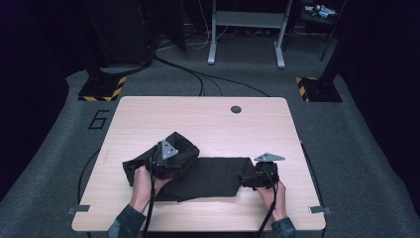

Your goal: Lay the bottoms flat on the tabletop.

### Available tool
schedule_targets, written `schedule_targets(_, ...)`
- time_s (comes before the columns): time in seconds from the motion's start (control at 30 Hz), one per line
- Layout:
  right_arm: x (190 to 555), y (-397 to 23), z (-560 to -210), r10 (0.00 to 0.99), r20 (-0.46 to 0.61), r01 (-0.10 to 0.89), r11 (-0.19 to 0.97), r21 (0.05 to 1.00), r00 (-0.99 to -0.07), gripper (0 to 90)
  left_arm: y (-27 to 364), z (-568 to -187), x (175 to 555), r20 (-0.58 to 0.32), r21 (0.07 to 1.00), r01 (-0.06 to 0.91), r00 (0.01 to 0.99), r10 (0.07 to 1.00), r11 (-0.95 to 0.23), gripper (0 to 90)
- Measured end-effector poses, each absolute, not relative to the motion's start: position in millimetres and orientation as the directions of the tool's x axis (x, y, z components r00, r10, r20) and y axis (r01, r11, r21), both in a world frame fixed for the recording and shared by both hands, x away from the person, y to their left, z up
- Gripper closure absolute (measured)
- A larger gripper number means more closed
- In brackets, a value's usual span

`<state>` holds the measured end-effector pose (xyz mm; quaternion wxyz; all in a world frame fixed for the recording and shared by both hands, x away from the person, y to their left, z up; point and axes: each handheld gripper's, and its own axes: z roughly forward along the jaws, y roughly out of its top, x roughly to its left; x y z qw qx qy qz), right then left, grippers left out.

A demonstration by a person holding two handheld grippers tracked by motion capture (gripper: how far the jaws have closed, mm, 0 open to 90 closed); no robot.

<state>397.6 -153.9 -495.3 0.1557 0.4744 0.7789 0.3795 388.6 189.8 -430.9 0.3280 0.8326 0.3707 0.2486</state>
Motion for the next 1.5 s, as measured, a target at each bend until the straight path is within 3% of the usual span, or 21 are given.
schedule_targets(0.2,406.5,-134.5,-501.1,0.841,0.102,0.628,0.310,0.714,-0.531,4.3,190.6,-436.8,390.6,0.196,0.709,0.447,0.618,0.761,-0.545,75.4)
schedule_targets(0.33,411.7,-127.2,-506.4,0.840,0.099,0.640,0.325,0.697,-0.534,5.5,198.0,-438.0,390.7,0.196,0.721,0.445,0.604,0.772,-0.531,81.2)
schedule_targets(0.83,417.9,-128.9,-518.9,0.854,0.058,0.658,0.352,0.666,-0.516,7.5,273.7,-427.9,373.3,0.156,0.791,0.477,0.446,0.881,-0.382,82.0)
schedule_targets(1.17,416.1,-137.7,-518.3,0.865,0.042,0.663,0.352,0.660,-0.501,9.8,321.4,-438.9,352.8,0.123,0.765,0.557,0.364,0.923,-0.322,82.0)
schedule_targets(1.2,415.8,-139.9,-518.2,0.868,0.041,0.666,0.349,0.660,-0.495,9.9,325.4,-441.0,350.7,0.120,0.759,0.568,0.359,0.926,-0.319,85.4)
schedule_targets(1.33,414.0,-151.7,-517.8,0.883,0.044,0.679,0.327,0.657,-0.468,9.9,339.2,-450.4,343.8,0.064,0.742,0.608,0.356,0.932,-0.283,76.3)
schedule_targets(1.5,413.3,-171.0,-516.6,0.899,0.040,0.694,0.308,0.651,-0.436,9.7,349.5,-447.0,340.0,0.028,0.745,0.626,0.316,0.948,-0.231,57.5)
